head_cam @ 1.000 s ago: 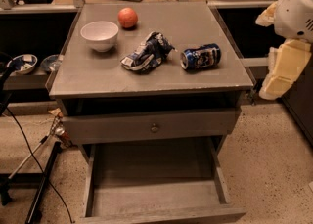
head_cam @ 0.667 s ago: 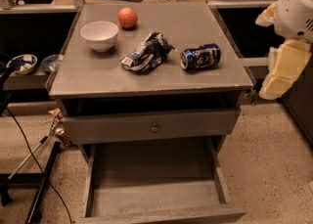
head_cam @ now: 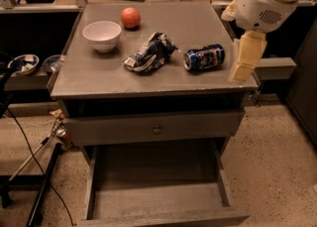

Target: Place blue chip bag into middle drawer

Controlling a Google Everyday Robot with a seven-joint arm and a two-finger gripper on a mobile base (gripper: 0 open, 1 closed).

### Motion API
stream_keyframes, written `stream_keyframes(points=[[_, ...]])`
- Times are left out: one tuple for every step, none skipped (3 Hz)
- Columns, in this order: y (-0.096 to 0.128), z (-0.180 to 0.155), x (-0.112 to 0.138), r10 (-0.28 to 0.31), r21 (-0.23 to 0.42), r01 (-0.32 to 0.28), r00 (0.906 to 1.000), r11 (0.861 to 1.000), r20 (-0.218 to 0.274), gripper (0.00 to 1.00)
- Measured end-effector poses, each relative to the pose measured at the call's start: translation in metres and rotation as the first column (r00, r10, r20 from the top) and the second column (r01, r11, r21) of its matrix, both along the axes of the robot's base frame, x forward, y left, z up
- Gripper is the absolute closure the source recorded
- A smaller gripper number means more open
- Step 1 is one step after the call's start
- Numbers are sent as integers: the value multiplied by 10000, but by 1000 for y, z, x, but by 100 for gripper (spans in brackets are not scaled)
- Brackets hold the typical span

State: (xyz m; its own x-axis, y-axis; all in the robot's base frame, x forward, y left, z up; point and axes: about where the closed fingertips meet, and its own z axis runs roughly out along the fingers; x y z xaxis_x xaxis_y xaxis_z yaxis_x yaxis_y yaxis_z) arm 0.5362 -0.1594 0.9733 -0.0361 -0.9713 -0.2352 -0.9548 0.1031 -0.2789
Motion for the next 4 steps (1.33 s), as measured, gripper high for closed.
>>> stream_keyframes(points=[[23,-9,20,611,43,-610,9980,9981,-153,0],[27,-11,26,649,83,-648,9978,9979,-115,0],[44,-6,49,776,275,-777,9970,9966,26,0],[78,-12,96,1089,587,-1085,9941,9924,-26,0]])
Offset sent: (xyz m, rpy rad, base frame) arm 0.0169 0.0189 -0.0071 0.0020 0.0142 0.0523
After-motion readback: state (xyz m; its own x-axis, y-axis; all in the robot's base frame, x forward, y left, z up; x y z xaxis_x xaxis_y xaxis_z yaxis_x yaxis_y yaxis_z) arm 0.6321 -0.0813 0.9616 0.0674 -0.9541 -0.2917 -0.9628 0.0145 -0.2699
